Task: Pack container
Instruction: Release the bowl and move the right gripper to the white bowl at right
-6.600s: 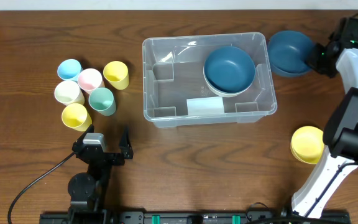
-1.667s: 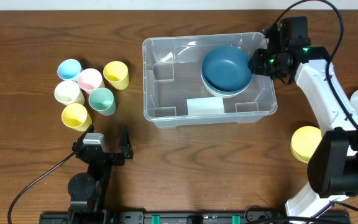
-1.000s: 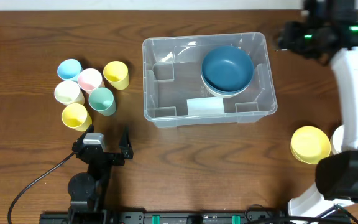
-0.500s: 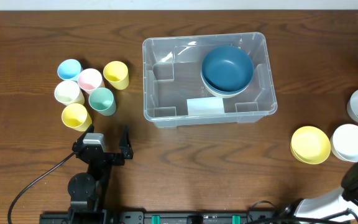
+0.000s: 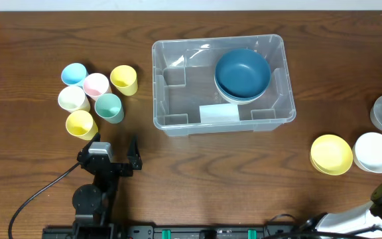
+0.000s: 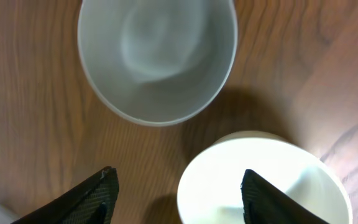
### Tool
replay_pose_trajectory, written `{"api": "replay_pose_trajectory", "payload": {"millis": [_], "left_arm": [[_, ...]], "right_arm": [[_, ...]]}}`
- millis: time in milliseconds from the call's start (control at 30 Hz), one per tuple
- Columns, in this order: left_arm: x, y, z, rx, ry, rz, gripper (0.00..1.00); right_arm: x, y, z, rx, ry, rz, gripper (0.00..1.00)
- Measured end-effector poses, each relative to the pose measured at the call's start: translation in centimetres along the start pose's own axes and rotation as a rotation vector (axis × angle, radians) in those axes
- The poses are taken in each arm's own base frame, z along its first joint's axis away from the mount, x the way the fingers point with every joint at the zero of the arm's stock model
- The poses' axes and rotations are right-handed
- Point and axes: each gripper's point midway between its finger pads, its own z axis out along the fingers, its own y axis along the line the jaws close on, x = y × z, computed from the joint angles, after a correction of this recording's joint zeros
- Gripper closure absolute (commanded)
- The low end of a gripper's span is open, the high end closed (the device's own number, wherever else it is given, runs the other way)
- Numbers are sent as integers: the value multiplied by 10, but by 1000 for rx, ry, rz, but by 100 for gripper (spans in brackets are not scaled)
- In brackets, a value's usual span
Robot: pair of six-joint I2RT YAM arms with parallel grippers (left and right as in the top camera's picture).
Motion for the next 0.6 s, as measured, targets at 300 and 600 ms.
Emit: {"api": "replay_pose_trajectory", "payload": {"millis": [300,600], "left_arm": [[0,0,0,0,0,0,2],[0,0,0,0,0,0,2]], "right_arm": [[-22,-8,15,41,-79,-12,42],[-23,-21,50,86,-44,-20,58]]}}
